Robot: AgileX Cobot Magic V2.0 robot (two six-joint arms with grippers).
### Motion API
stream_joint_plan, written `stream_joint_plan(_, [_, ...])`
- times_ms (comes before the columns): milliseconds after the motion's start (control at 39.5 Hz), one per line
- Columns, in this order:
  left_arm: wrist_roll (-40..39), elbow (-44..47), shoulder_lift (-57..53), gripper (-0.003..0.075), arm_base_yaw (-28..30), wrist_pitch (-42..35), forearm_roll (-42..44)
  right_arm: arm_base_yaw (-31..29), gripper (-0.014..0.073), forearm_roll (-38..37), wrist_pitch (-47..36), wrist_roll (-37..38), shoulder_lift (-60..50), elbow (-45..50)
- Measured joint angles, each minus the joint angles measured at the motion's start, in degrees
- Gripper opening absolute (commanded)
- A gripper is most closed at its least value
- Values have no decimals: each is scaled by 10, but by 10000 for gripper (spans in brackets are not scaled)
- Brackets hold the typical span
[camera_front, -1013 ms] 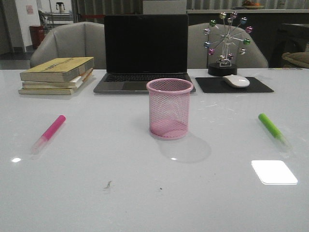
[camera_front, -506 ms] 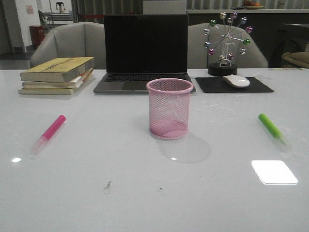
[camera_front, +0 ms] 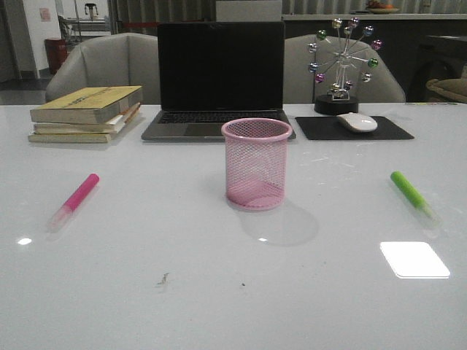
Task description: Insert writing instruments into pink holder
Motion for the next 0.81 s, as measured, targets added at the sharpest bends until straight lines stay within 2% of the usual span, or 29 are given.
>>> stream_joint_plan(152, [-1,-21,0,92,0,-7,-10,0,29,0,-101,0,0,-2])
stream_joint_plan(405, [-1,-107,0,92,0,-10,-11,0,29,0,-109,1,0,-89])
stream_joint_plan(608, [-1,-178,0,92,0,-1,-11,0,29,0,-101,3,0,-181])
stream_joint_plan(810, [-2,-267,6,92,0,76,15,0,29,0,-15,4,3,-265])
